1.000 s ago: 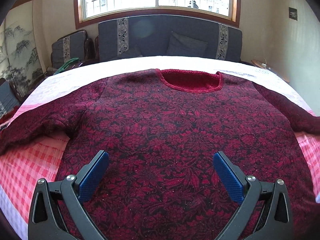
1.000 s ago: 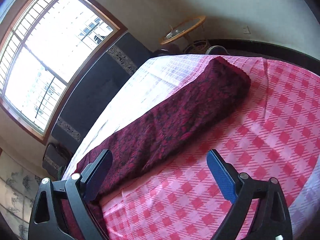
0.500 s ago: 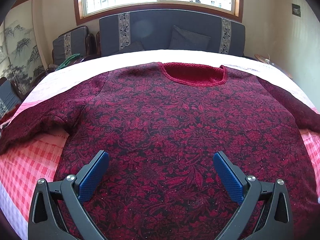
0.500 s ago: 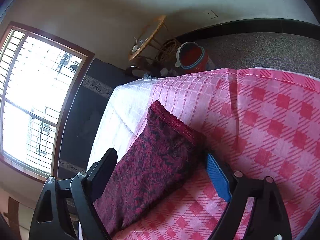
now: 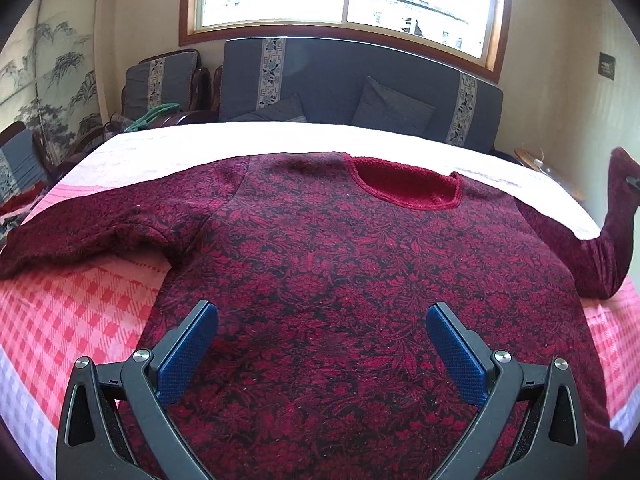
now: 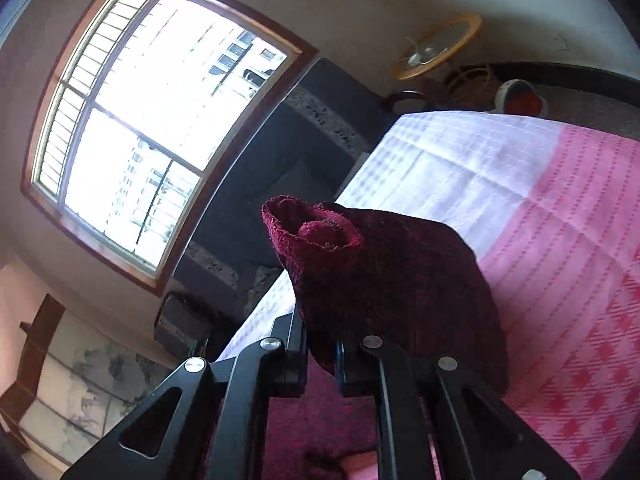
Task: Fold small clothes
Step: 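Carry the held sleeve across the sweater body and open the right tool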
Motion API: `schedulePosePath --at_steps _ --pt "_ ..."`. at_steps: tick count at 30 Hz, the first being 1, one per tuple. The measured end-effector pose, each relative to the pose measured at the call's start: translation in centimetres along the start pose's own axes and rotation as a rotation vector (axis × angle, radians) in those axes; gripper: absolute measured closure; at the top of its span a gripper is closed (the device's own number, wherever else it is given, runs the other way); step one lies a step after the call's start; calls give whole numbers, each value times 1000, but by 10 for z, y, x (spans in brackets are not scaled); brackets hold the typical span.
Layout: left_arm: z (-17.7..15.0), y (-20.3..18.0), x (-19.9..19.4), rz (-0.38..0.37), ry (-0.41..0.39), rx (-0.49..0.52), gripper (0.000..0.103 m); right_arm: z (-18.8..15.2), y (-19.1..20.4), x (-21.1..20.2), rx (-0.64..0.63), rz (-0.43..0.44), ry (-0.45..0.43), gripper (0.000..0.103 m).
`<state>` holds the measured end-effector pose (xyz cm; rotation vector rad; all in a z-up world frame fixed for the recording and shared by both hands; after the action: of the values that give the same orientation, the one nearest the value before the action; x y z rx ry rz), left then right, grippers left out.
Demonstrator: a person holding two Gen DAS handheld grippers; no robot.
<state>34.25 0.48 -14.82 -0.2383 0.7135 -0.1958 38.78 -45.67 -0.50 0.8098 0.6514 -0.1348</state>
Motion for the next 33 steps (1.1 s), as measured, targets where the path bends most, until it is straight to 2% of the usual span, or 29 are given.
schedulePosePath --at_steps 4,7,11,15,18,22,24,26,28,31,33 --pt "5 32 -26 14 -16 -80 0 -91 139 45 -169 125 92 93" --pt "4 56 -40 36 -25 -92 0 -179 204 89 -258 162 209 93" --pt "-8 81 -43 57 10 -84 0 -287 248 132 -367 166 341 93" --pt "-23 99 -39 30 37 -131 0 -356 260 155 -487 114 394 93" --pt "-30 107 -36 6 39 -172 0 -377 267 162 -564 89 383 91" --pt "-35 112 -38 -29 29 -211 0 -384 267 166 -569 101 395 87" --pt "-36 111 -40 -34 17 -210 0 -385 270 166 -554 121 421 78" --pt "-36 107 -44 -27 9 -202 0 -393 273 166 -534 166 463 49" --pt "-37 107 -48 -25 3 -198 0 -397 278 158 -513 225 481 32" --pt "-37 111 -51 -58 16 -224 0 -391 284 140 -432 342 506 32" --pt "-32 123 -57 -99 20 -278 0 -385 279 126 -404 370 527 32"
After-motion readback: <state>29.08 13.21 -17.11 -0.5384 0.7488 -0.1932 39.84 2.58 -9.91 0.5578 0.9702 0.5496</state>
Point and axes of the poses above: each gripper's, at about its wrist camera, not at the fingertips, and x roughly the way its jaws point, y to its left, z to its top, the point moved 10 cm from there along x, roughly the way its jaws point, and after that the axes turned 14 degrees about -z, right-handed, at the moved point
